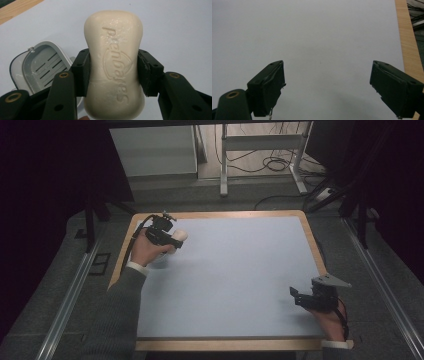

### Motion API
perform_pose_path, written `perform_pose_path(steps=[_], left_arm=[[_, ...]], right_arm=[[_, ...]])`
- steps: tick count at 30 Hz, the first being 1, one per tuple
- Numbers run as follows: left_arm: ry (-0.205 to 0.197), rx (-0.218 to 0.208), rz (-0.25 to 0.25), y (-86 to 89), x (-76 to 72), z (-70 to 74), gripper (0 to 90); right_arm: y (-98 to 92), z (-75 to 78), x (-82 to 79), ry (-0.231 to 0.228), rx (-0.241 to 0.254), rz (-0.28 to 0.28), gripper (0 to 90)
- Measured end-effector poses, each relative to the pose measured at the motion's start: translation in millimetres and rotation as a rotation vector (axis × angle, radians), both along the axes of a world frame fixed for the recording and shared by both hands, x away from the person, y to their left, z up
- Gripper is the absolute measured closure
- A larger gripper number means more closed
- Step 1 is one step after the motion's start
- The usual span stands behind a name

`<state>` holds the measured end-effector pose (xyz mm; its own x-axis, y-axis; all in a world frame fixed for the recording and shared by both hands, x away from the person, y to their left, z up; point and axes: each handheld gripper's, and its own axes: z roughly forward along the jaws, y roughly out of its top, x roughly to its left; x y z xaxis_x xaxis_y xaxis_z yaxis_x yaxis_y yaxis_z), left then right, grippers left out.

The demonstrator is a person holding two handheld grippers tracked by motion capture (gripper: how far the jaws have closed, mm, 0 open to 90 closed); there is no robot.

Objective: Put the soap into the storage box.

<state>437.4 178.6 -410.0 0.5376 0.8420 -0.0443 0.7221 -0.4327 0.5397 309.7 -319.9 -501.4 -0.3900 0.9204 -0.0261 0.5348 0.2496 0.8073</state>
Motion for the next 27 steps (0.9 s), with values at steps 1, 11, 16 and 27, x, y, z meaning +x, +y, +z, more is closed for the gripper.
perform_pose_path(steps=[1,11,16,27], left_arm=[[0.005,0.004,-0.001,0.8,1.3,-0.6,49.7],[0.031,0.006,0.074,16.8,19.1,-11.6,49.7],[0.046,0.008,0.096,22.2,23.8,-15.3,49.7],[0.061,0.003,0.137,30.5,31.2,-22.8,49.7]], right_arm=[[0.0,0.0,0.0,0.0,0.0,0.0,12.3],[0.7,-2.2,1.0,0.008,-0.007,0.0,12.3],[0.5,-2.3,1.0,0.006,-0.007,-0.002,12.3],[-0.5,-2.7,1.3,0.009,-0.008,-0.005,12.3]])
